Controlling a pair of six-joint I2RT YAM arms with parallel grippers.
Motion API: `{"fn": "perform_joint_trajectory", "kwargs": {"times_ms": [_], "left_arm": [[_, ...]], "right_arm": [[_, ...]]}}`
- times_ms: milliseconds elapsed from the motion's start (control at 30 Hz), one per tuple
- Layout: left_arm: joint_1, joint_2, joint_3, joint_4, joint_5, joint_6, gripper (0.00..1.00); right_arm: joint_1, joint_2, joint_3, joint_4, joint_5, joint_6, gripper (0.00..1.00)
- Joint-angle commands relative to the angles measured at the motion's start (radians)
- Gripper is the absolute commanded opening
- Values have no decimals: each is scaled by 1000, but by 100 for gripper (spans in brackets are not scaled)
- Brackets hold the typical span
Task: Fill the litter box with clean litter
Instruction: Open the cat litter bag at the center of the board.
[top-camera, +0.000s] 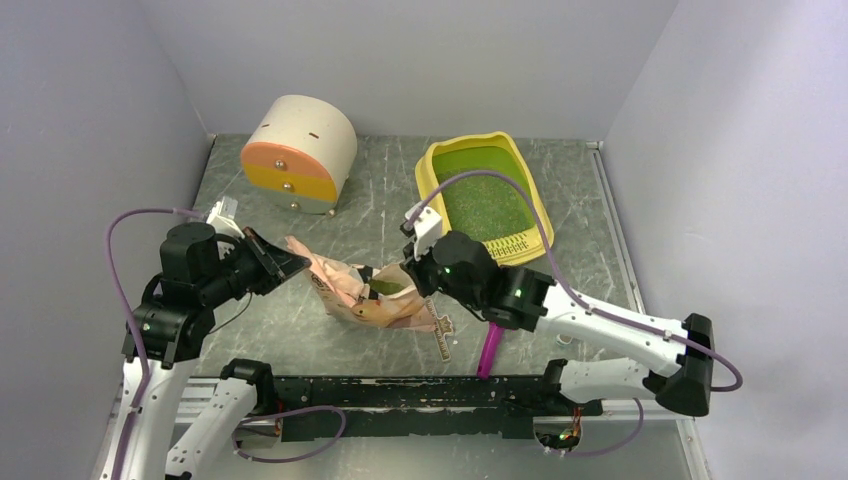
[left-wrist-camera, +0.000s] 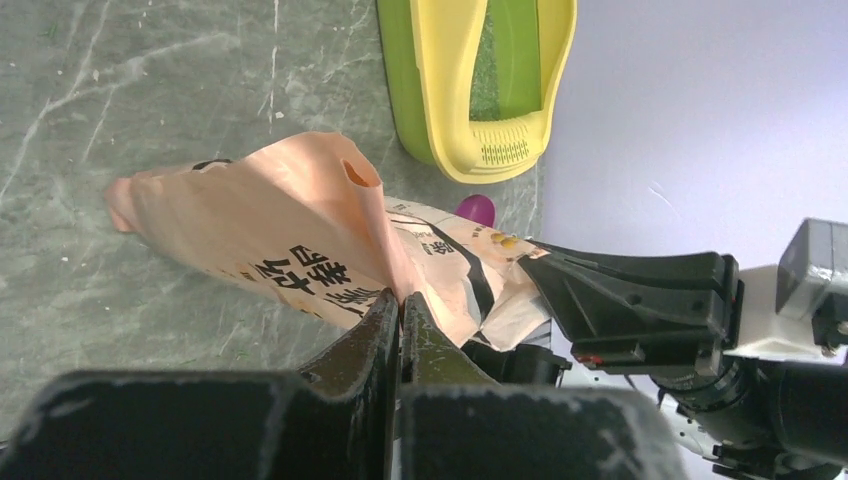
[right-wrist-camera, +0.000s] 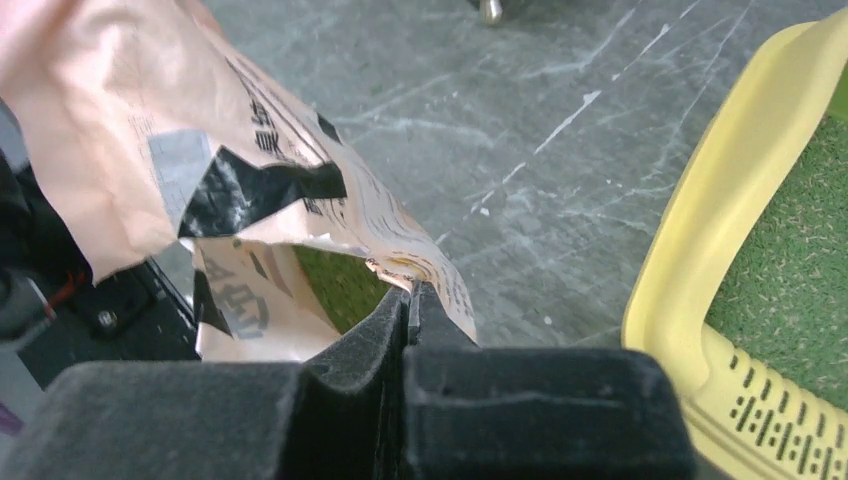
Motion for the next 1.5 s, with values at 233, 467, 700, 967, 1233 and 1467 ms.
{"fn": "perform_joint_trajectory", "kwargs": {"times_ms": [233,467,700,967,1233,1467], "left_arm": [[-3,13,54,61,-32,-24,5],[-3,27,65,57,-37,-18,5],[-3,24,62,62,-24,-21,5],[-3,21,65,59,-23,-21,5],[-3,44,49,85,20,-19,61],[-3,113,74,105,99,25,90]], "right_arm": [[28,-2,-87,289,54,64,12],[-18,59,-14,100,-244,-124,61],[-26,161,99,-43,-195,-252,65],[-35,224,154,-99,-318,-323,55],[-38,210,149,122,-69,-144,0],[-39,134,67,315,-234,-160,0]]}}
